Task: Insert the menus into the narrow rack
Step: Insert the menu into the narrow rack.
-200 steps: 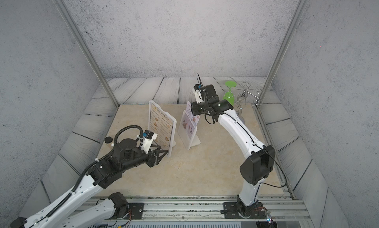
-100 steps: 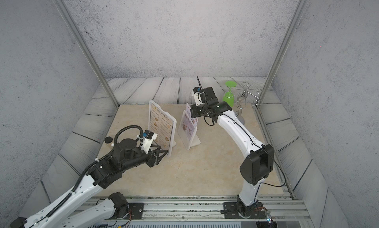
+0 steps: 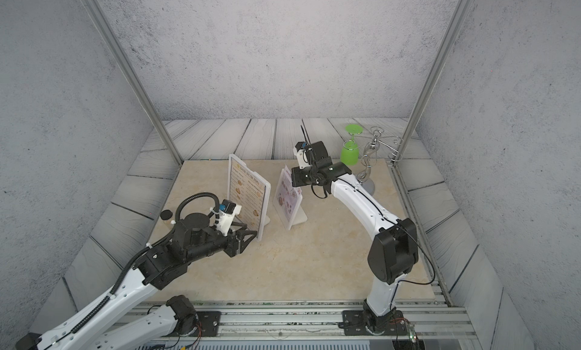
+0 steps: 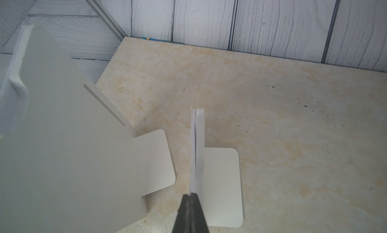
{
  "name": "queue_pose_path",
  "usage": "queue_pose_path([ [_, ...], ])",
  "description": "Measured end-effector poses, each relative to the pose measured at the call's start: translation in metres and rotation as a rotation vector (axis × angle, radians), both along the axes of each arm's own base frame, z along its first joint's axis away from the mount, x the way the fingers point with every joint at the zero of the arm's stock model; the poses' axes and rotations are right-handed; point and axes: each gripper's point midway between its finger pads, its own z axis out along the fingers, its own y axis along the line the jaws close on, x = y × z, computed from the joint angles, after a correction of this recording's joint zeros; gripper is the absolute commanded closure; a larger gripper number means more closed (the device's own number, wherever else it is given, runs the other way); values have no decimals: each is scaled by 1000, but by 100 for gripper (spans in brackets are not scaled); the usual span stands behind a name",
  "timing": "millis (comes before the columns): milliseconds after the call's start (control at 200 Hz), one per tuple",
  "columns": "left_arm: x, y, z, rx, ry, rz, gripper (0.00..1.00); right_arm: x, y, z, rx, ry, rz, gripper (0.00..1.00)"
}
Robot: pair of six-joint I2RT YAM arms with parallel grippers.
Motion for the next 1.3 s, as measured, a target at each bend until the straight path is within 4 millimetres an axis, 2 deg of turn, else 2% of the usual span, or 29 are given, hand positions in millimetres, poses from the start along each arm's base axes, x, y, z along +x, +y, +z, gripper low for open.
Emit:
queue_pose_path([
  [636, 0, -1, -2, 7, 3, 0, 44, -2, 5, -20, 29, 40, 4, 97],
  [761, 0, -1, -2, 7, 3, 0, 44, 0, 6, -20, 37, 38, 3, 92],
  [961, 0, -1, -2, 7, 3, 0, 44, -1, 7, -25, 42, 57, 6, 78],
  [1151, 0, -1, -2, 7, 3, 0, 44, -1, 7, -26, 44, 64, 3, 70],
  [1296, 0, -1, -2, 7, 3, 0, 44, 0, 7, -26, 47, 62, -1, 68],
])
